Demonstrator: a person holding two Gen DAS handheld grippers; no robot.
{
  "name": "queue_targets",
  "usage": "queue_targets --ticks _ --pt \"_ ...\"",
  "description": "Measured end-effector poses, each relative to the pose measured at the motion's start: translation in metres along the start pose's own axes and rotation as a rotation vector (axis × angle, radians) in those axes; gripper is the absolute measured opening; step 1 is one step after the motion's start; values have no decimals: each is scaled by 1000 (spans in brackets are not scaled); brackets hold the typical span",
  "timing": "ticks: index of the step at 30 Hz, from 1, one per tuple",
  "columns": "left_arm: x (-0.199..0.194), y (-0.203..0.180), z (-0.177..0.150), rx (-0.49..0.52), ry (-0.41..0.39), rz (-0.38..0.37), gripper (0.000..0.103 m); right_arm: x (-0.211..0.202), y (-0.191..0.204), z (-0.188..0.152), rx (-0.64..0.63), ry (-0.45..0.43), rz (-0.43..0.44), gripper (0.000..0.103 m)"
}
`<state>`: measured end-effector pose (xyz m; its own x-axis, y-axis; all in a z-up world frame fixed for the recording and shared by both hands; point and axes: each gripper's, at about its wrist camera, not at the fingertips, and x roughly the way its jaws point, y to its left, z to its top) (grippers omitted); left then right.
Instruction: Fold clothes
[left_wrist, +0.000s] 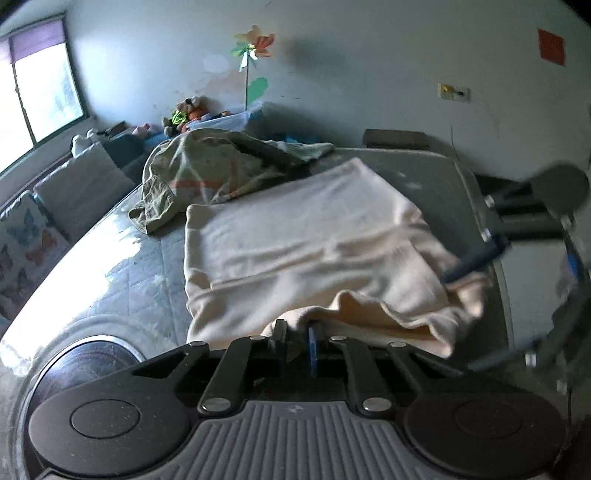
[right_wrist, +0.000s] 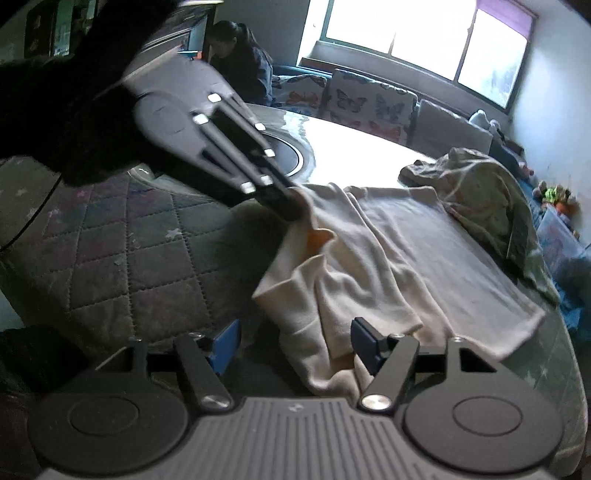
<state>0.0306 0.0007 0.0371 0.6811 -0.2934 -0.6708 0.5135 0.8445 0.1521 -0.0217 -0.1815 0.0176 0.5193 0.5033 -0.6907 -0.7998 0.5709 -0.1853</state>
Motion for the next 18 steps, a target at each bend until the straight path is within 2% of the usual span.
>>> queue_targets --ticks 4,8,10,12,13,14,15,18 --pt "8 6 7 -34 6 -16 12 9 0 3 0 -9 -41 63" --pt "6 9 4 -39 2 -24 16 15 -6 7 39 -13 -63 35" --pt "2 10 1 -36 -3 -27 19 15 -13 8 70 -18 -47 27" --pt "-4 10 -3 -30 -12 -25 28 15 -22 10 115 -20 -30 17" --pt "-7 10 -5 -22 -16 -20 34 14 -26 10 137 -22 -22 16" --pt "-9 10 -8 -12 -19 -10 44 13 -30 10 153 -26 -20 15" --pt "-11 10 -10 0 -21 -3 51 11 -35 11 178 -33 -17 14" --pt "-15 8 -19 30 -15 1 55 7 -44 13 228 -50 -10 12"
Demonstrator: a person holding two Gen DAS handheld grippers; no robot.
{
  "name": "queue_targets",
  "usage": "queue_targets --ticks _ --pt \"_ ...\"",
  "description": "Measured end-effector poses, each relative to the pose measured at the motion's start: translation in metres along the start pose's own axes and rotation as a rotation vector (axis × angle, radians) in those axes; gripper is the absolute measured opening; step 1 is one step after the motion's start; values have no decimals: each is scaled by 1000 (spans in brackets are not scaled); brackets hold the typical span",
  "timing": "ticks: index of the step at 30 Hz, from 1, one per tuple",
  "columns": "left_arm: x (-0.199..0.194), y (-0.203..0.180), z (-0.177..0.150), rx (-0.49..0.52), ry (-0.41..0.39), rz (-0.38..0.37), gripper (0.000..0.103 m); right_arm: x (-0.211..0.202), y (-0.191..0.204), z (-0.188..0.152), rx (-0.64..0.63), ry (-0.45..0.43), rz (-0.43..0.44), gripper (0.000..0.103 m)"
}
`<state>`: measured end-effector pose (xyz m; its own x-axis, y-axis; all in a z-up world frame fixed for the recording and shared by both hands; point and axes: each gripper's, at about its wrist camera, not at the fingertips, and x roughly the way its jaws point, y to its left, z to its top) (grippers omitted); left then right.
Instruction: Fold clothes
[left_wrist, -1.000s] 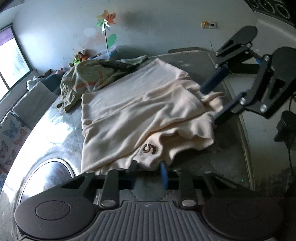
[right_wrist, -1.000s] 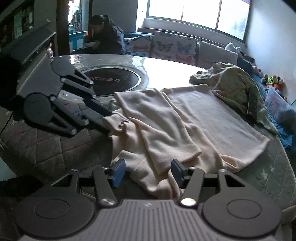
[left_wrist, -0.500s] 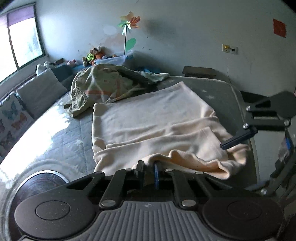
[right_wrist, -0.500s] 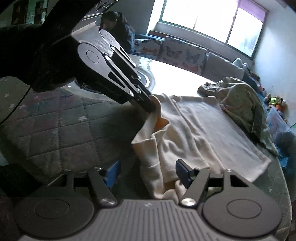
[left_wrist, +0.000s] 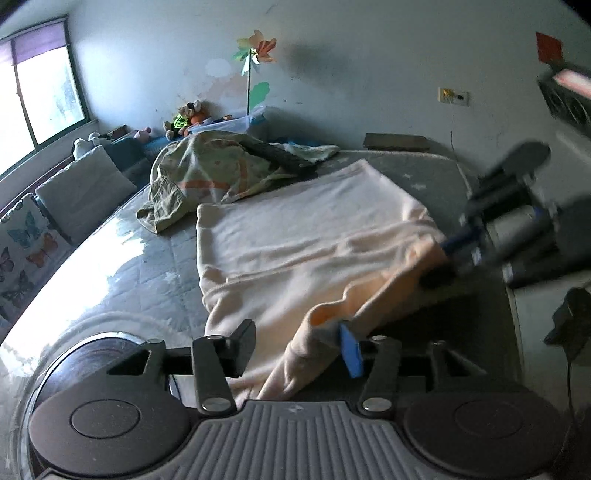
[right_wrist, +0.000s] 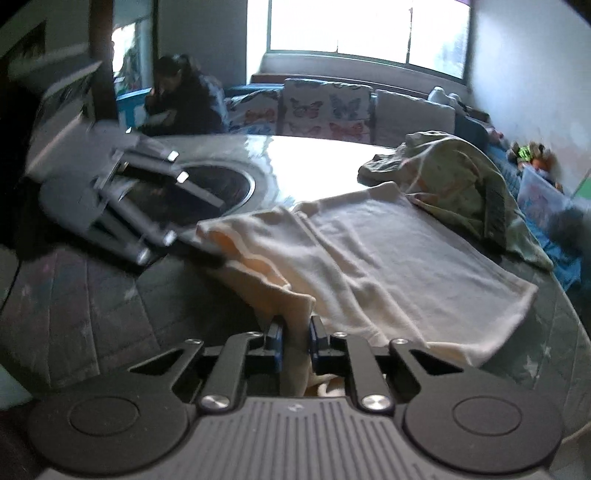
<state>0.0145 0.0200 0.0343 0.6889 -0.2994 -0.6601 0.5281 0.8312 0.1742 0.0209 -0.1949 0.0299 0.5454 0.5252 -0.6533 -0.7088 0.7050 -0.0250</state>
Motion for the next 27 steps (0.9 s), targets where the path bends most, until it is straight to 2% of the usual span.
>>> queue_targets --ticks 4,7,13,14,15,18,27 --pt "2 -11 -10 85 7 20 56 -5 -6 6 35 -23 1 10" --pt "4 -13 -15 93 16 21 56 -10 -8 10 60 -43 -2 10" --pt "13 -13 -17 124 0 70 56 -16 -7 13 65 -74 -12 9" --pt "15 -14 -18 131 1 79 44 -17 -6 13 67 -80 -12 9" --pt "17 -14 -18 133 3 84 25 -18 -5 13 69 -85 -12 9" --pt "18 -12 -18 118 -5 82 7 -21 -1 13 61 -94 -6 8" --pt "-35 -13 -23 76 -59 47 5 -58 19 14 19 -140 74 8"
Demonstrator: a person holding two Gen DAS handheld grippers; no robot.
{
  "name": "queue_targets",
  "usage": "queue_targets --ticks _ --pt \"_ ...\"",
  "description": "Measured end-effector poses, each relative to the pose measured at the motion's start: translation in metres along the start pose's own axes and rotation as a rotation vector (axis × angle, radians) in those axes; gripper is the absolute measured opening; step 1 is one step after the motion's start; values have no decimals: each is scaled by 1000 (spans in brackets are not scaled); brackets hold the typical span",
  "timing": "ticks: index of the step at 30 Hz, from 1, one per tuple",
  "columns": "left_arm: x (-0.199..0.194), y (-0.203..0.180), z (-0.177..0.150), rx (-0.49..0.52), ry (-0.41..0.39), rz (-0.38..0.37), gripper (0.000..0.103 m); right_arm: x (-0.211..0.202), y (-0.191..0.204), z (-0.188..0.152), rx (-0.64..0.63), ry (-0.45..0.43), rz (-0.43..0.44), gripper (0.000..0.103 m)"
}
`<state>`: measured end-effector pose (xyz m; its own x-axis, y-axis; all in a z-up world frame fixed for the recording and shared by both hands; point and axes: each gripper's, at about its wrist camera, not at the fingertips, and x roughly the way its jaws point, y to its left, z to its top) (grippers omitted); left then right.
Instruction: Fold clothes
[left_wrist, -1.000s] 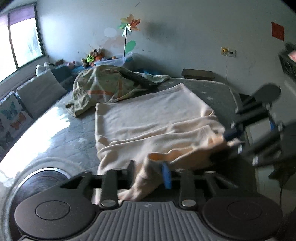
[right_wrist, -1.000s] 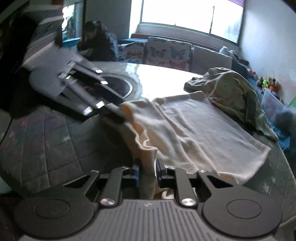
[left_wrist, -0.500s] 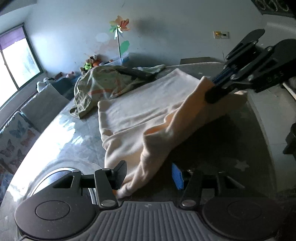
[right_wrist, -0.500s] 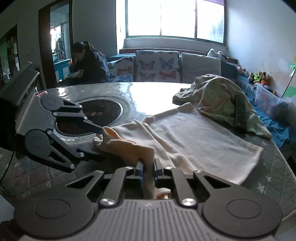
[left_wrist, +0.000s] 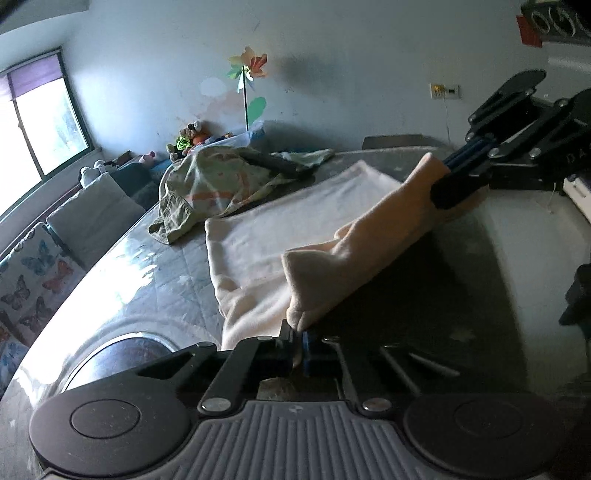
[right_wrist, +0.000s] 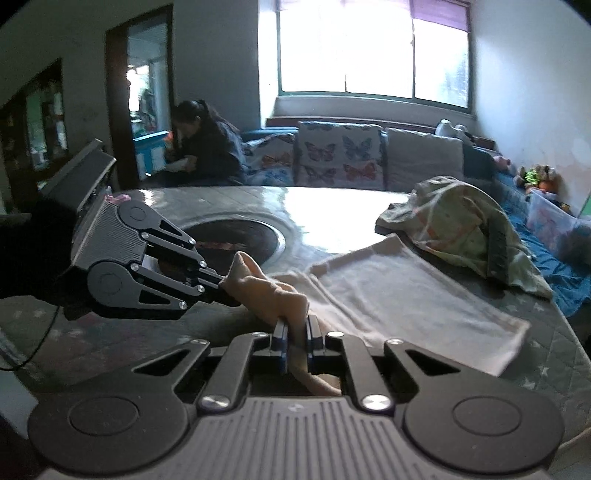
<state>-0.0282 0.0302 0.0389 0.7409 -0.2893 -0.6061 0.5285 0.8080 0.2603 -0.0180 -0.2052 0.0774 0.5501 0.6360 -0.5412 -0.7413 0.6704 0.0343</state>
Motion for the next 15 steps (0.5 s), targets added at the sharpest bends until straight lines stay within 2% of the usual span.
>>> queue_targets --ticks 4,7,11,15 --pt "-36 -3 -3 -20 -3 -7 5 -24 13 1 8 -13 60 5" --pt "-49 -3 1 -36 -3 2 5 -34 18 1 16 -17 80 4" --pt "-41 -2 13 -34 -16 20 5 -28 7 3 69 -12 63 4" --pt "-15 6 38 -28 -29 35 5 -21 -17 9 131 -22 18 4"
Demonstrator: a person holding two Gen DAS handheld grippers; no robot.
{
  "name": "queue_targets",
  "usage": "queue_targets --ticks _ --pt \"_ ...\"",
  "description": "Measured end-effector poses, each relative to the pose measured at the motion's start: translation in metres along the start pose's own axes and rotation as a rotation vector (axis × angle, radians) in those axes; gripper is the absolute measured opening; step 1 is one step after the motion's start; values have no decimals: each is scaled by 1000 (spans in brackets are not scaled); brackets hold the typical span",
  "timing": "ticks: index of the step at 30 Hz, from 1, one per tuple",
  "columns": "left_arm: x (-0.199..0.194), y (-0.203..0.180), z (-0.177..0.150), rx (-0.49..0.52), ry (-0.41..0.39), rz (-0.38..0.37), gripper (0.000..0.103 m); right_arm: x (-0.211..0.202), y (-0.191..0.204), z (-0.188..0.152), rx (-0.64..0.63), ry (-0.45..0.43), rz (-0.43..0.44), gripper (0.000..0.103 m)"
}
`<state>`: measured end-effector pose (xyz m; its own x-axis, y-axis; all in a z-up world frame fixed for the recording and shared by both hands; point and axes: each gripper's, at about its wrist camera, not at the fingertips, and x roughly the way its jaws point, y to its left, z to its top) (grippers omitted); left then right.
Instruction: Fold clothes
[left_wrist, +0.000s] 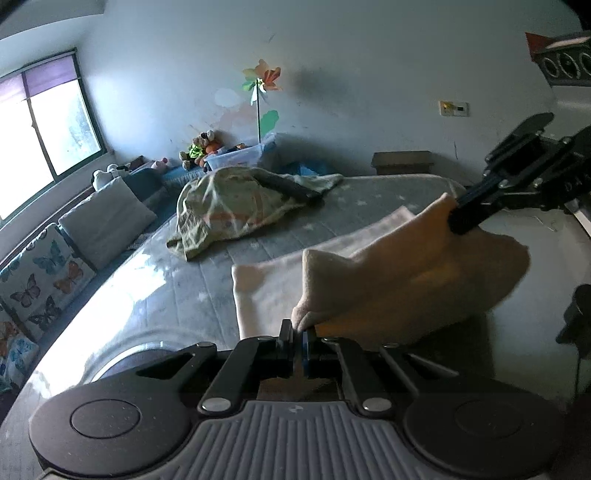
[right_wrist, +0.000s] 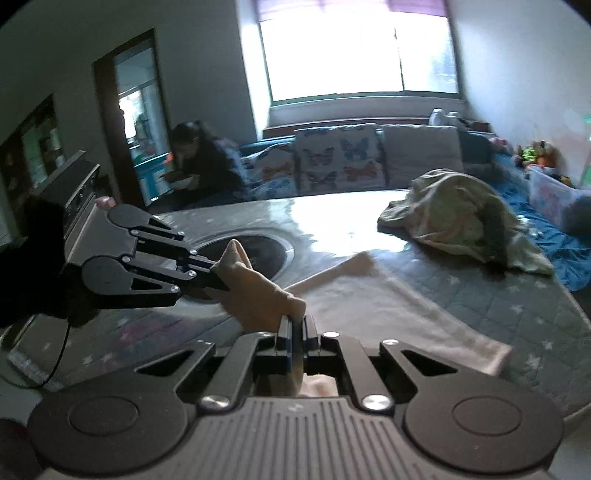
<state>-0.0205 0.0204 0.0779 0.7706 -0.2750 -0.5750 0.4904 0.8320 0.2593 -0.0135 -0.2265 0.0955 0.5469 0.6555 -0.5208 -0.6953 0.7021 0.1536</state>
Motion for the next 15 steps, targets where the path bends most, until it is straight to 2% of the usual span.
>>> queue_targets --ticks 8,13,15 --pt "92 16 57 -7 12 8 5 34 -81 24 130 -1 -127 4" --pt "165 23 66 -54 102 1 6 73 -134 22 218 40 -223 4" --pt "188 23 63 -74 139 7 9 90 -145 13 258 68 -255 5"
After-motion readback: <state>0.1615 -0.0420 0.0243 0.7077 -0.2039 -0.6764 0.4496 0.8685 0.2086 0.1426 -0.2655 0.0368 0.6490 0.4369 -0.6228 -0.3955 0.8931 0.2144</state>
